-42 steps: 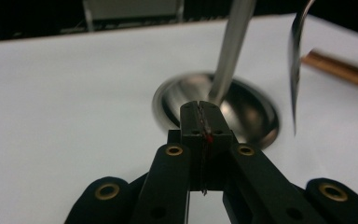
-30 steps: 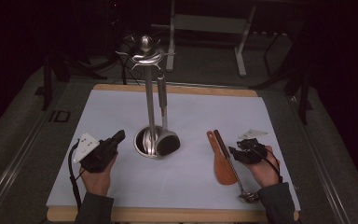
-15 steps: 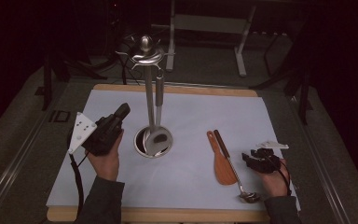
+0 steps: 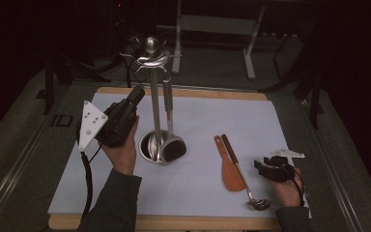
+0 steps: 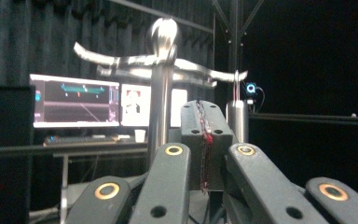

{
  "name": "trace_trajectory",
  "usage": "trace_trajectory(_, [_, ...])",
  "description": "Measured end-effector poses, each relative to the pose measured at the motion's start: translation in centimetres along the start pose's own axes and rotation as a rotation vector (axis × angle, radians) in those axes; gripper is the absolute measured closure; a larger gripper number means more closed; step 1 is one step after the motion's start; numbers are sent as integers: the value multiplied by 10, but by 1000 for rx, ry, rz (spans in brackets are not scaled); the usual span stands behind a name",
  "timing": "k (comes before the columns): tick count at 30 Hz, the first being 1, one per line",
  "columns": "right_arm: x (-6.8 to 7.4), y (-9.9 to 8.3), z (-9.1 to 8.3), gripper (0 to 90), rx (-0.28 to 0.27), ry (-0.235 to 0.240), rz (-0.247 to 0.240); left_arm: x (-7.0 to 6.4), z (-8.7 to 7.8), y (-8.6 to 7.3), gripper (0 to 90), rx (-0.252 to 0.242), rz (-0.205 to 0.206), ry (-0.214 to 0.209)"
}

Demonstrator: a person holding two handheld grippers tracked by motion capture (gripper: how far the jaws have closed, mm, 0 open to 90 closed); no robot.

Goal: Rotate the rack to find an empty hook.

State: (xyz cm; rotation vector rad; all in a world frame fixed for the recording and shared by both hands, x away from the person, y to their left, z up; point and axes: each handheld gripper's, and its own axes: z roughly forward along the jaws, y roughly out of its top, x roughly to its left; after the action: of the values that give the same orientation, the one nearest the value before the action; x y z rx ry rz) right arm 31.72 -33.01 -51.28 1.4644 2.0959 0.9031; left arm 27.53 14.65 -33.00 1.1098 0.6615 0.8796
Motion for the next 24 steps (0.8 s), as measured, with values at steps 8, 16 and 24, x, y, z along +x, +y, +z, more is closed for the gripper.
trace_trajectory(8, [3, 0, 2, 529, 7, 2, -9, -3, 13, 16, 896, -22, 18, 6])
trace_trajectory(16, [2, -1, 2, 527, 6, 5, -5, 0, 19, 21, 896, -19, 21, 19])
trace_trajectory(24, [2, -1, 1, 525, 1, 6, 1, 2, 20, 20, 898, -13, 49, 36])
